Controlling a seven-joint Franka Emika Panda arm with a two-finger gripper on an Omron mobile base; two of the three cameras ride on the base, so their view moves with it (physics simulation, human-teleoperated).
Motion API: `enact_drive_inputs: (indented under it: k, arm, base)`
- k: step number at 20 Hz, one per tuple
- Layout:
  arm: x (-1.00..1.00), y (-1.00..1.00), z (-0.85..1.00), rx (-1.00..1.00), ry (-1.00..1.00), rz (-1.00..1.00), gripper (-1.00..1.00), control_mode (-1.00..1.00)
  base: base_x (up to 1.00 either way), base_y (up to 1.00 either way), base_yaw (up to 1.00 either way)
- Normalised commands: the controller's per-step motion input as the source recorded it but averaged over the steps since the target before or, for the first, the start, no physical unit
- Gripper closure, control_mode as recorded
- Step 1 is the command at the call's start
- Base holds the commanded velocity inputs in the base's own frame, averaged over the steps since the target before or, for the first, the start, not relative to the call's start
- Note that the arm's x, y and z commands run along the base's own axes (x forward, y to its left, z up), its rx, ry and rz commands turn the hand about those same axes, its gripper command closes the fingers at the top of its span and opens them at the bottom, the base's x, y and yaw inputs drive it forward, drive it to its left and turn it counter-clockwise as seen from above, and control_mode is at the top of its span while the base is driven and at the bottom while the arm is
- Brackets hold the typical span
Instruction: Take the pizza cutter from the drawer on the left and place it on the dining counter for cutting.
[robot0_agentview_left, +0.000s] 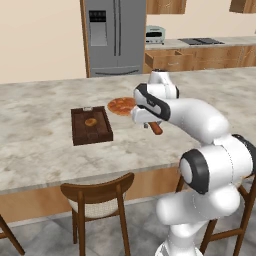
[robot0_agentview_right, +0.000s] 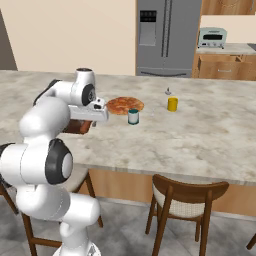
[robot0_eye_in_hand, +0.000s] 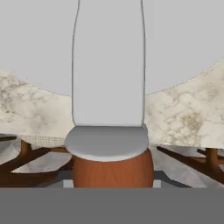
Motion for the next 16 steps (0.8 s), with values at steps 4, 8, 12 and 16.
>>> enact_drive_inputs:
  k: [4,8,12,16]
  arm:
    - [0.77,0.14,-0.05,0.0,-0.18,0.02,1.0,-1.0]
    - [0.96,0.01,-0.11,0.0,-0.2,0.02,1.0,-1.0]
    - [0.76,0.03,-0.2,0.0,-0.07,0.0,1.0,-1.0]
    - [0.6,0.16,-0.1,0.0,0.01,0.0,1.0,-1.0]
  base:
    - [0.0,0.0,0.0]
    - [0.0,0.0,0.0]
    - [0.0,0.0,0.0]
    - [0.0,0.0,0.0]
